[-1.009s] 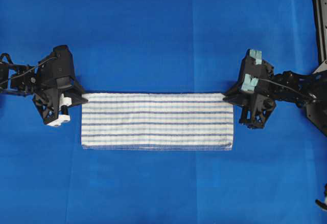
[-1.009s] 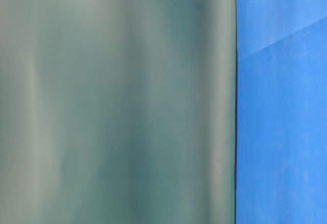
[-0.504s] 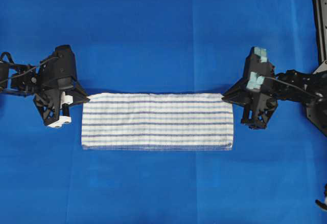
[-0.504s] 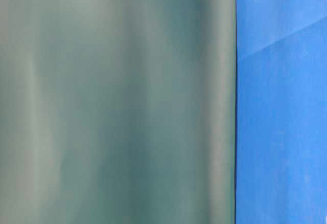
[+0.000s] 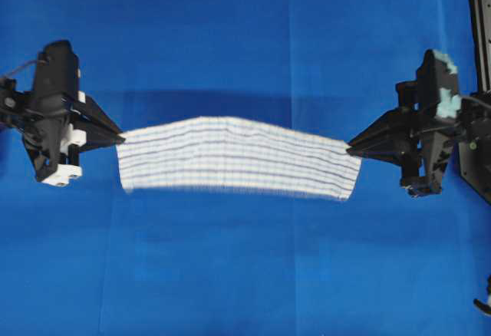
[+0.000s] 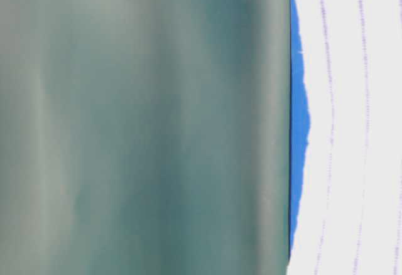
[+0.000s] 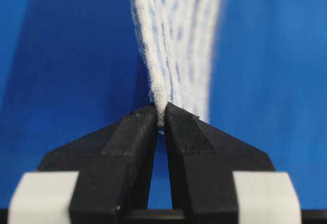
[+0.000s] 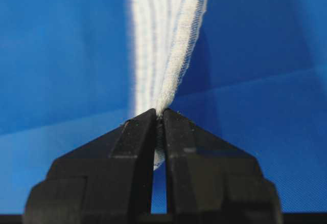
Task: Fold the blue towel.
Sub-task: 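Lift the folded strip by both ends off the table, then rotate the strip vertical, lay it down lengthwise, and open both grippers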
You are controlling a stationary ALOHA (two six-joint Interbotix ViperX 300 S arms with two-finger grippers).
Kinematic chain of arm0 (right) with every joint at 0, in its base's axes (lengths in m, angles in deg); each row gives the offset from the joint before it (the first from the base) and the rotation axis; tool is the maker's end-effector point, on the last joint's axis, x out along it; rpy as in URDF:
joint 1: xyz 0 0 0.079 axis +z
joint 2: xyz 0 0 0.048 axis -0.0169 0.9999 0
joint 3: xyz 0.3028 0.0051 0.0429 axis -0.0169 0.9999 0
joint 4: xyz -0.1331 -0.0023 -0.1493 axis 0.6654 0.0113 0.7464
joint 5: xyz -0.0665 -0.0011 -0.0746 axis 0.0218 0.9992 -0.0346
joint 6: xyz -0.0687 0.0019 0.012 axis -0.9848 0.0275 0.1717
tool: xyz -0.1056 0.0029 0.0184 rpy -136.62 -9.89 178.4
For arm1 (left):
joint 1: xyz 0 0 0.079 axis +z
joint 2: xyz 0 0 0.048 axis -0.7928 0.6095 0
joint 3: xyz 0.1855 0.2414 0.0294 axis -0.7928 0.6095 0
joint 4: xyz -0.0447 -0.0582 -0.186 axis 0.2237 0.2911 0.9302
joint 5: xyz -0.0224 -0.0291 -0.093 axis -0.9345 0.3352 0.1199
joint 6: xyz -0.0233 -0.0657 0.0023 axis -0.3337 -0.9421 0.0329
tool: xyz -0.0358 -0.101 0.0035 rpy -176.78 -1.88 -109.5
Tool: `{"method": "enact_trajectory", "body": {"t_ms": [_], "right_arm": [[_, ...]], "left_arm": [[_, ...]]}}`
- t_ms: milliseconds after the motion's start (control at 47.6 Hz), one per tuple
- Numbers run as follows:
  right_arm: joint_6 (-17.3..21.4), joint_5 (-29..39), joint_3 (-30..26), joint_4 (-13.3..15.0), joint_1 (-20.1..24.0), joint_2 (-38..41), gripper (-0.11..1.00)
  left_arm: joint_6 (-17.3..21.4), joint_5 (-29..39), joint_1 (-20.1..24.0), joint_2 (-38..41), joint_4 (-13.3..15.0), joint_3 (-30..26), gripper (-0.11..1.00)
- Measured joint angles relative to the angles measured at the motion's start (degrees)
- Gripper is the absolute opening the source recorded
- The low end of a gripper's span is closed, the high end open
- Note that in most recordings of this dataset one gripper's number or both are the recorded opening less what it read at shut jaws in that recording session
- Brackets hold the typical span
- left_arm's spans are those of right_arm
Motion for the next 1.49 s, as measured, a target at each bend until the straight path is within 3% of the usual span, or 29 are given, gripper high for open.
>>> {"method": "enact_trajectory", "body": {"t_ms": [273,504,777,1156,1492], "right_arm": [[-0.2,0.2,-2.3,0.8,-1.6,1.3,0.28],[-0.2,0.7,-6.5,4.1,-10.9,5.8,0.28],[-0.2,2.9,-14.7,10.3,-21.0,13.6,0.28],[-0.3,3.9,-24.3,17.1,-25.3,21.6,0.28],[-0.3,4.3,-25.9,19.8,-28.1,22.5,0.28]], "left_arm": [[-1.9,-3.2,-2.6,2.0,0.0,-2.2,0.04],[-2.7,-8.7,-4.9,6.9,0.1,-6.0,0.05],[-7.9,-13.1,-6.9,14.3,0.3,-12.9,0.04],[-7.6,-21.2,-8.9,28.0,0.3,-25.3,0.05],[-5.8,-26.7,-9.0,38.0,0.2,-35.1,0.04]]}}
